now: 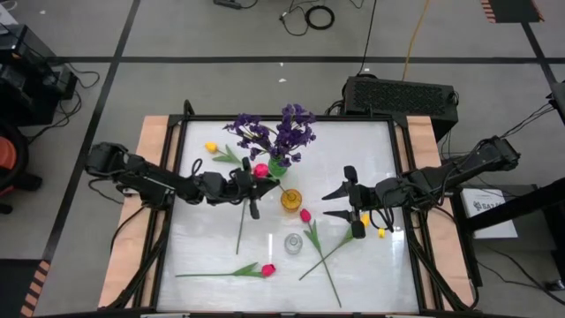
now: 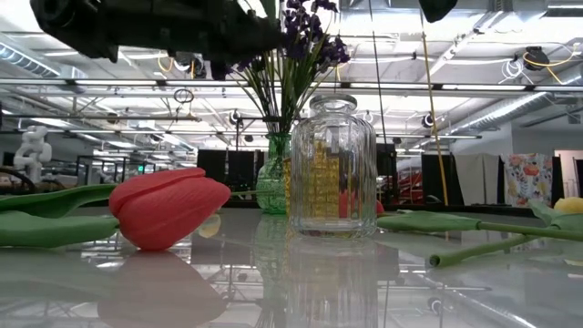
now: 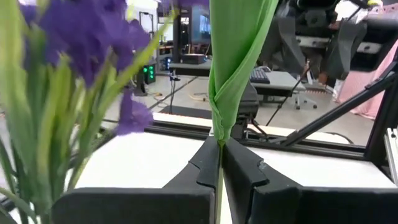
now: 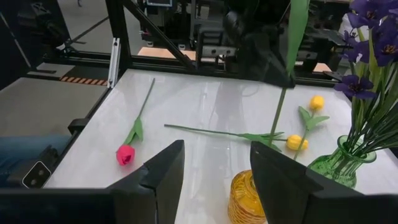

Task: Sort flowers into vase by color
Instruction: Put the top right pink flower into the yellow vase

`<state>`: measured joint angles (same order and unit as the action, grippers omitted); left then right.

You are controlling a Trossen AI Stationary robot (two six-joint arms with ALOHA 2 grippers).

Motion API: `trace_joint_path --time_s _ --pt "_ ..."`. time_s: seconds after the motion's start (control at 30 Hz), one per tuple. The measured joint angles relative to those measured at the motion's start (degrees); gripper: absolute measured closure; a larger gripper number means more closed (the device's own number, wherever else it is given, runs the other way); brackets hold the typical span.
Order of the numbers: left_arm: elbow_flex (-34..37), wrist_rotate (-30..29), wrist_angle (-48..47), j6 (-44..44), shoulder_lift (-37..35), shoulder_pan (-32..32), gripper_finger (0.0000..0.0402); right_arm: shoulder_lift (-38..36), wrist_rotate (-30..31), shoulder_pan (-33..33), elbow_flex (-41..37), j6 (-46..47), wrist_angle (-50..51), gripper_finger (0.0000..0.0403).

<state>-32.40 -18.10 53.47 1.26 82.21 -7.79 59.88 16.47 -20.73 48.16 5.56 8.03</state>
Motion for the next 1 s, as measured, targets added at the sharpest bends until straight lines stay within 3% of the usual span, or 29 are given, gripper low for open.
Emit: trace_joint_path --time_s 0.53,1.0 --pt "-0.09 -0.28 6.58 -1.59 8.97 0.05 0.0377 0.00 0.00 0.00 0.00 0.25 0.00 0.0227" --pt "-0.15 -2.35 5.34 1.36 8.81 1.11 0.0223 0.02 -0.01 0.00 0.00 0.86 0.01 0.0227"
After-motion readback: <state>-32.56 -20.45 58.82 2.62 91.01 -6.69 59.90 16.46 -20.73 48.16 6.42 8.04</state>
